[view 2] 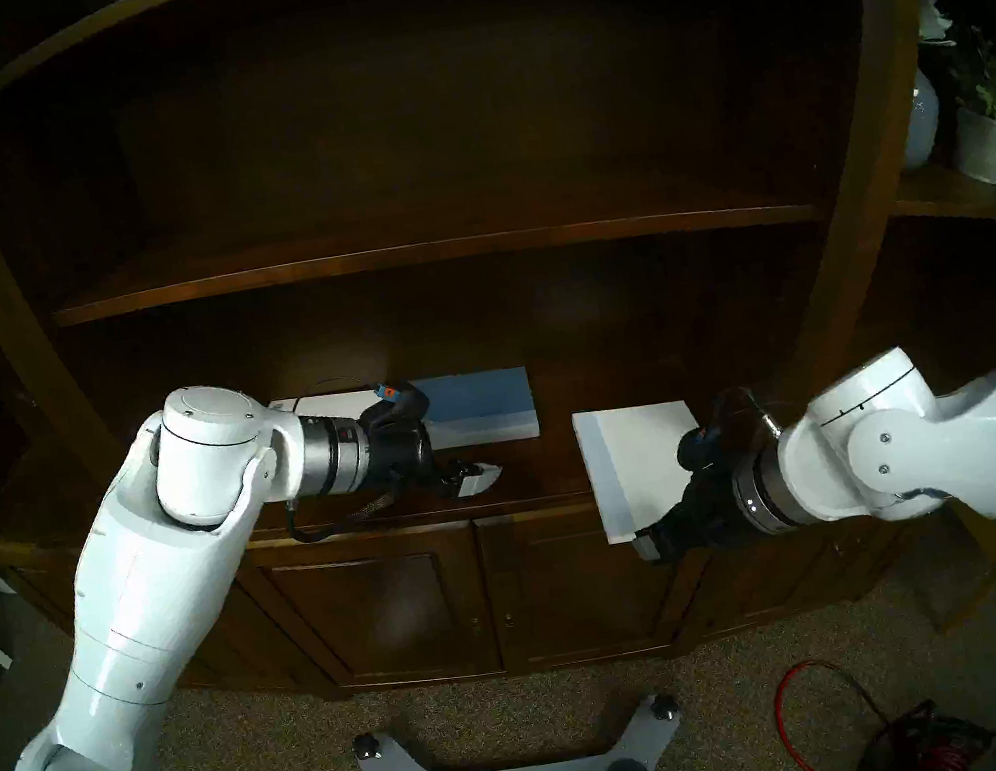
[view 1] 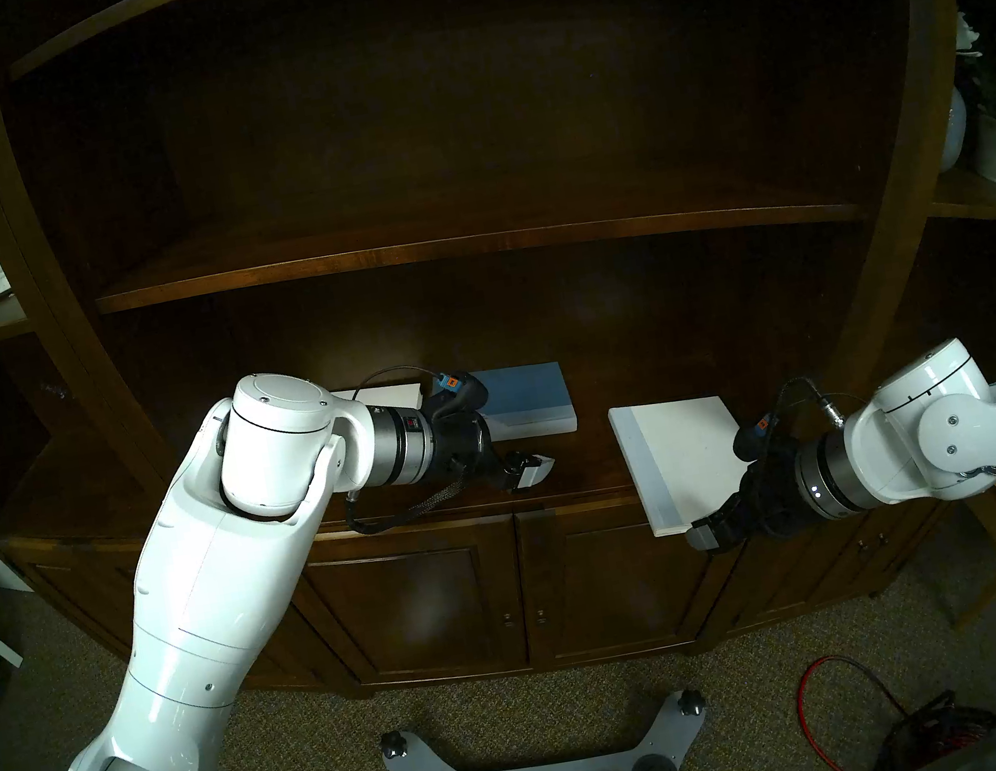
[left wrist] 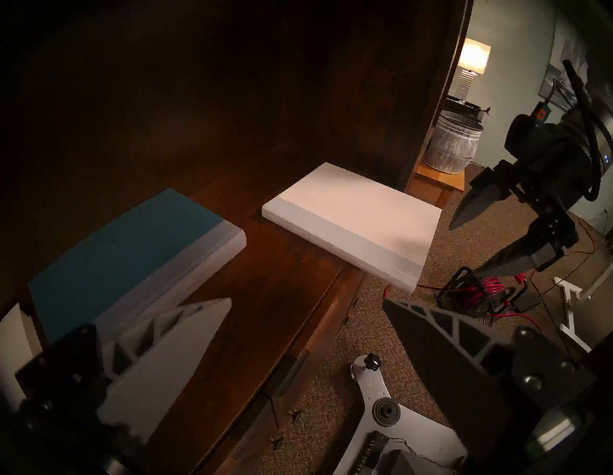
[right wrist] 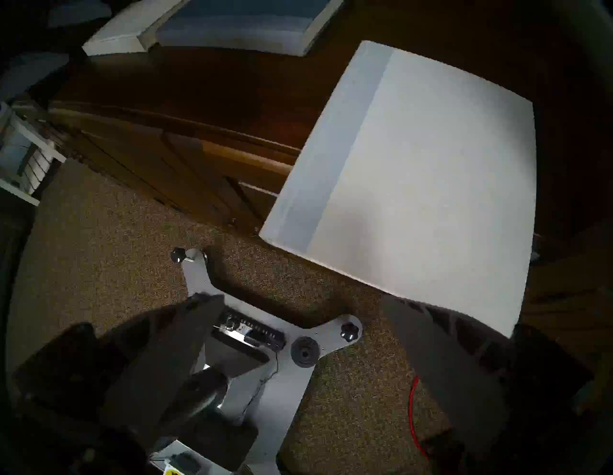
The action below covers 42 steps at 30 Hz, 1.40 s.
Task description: Close the books and align them horizontally on the shelf
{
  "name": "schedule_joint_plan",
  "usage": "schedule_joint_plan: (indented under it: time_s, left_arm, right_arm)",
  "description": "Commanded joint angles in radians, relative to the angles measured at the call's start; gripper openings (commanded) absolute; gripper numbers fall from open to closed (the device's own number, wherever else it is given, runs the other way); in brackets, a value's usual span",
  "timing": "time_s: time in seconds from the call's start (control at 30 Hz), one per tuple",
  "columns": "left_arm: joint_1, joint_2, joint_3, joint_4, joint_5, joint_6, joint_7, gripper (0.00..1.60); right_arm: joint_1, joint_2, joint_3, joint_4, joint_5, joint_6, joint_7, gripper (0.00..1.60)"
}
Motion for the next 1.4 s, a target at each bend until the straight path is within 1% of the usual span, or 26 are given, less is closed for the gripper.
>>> schedule_joint_plan:
  time_s: [0.0,0.27,0.43,0.63,0.77,0.93,0.97,1.13,1.23,1.37]
  left_arm:
    - [-0.031,-0.004,-0.007,-0.018,0.002,-0.007,0.002,1.60]
    - [-0.031,-0.004,-0.007,-0.018,0.002,-0.007,0.002,1.60]
    - [-0.030,-0.004,-0.007,-0.018,0.002,-0.007,0.002,1.60]
    - [-0.031,-0.004,-0.007,-0.018,0.003,-0.008,0.002,1.60]
    - [-0.032,-0.004,-0.007,-0.018,0.003,-0.008,0.002,1.60]
    - [-0.032,-0.004,-0.007,-0.018,0.003,-0.008,0.001,1.60]
    - [-0.032,-0.004,-0.007,-0.018,0.003,-0.008,0.001,1.60]
    - [-0.033,-0.004,-0.006,-0.018,0.004,-0.008,0.001,1.60]
    - [-0.033,-0.004,-0.006,-0.018,0.004,-0.008,0.001,1.60]
    - [-0.033,-0.004,-0.006,-0.018,0.004,-0.008,0.001,1.60]
  right_arm:
    - [-0.018,0.000,0.051,-0.007,0.005,-0.006,-0.005,1.60]
    - [-0.051,-0.006,0.083,-0.007,0.009,-0.008,-0.012,1.60]
    - [-0.085,-0.012,0.084,0.006,0.019,-0.013,-0.035,1.60]
    - [-0.103,-0.051,0.116,-0.023,0.077,0.009,-0.079,1.60]
    - [-0.131,-0.073,0.127,-0.039,0.124,0.014,-0.112,1.60]
    - [-0.191,-0.092,0.124,-0.027,0.185,0.010,-0.160,1.60]
    - [-0.191,-0.092,0.124,-0.027,0.185,0.010,-0.160,1.60]
    - [-0.246,-0.114,0.126,-0.007,0.236,0.001,-0.214,1.60]
    - [-0.279,-0.130,0.143,0.005,0.259,-0.010,-0.235,1.60]
    - [-0.322,-0.151,0.172,0.036,0.269,-0.029,-0.234,1.60]
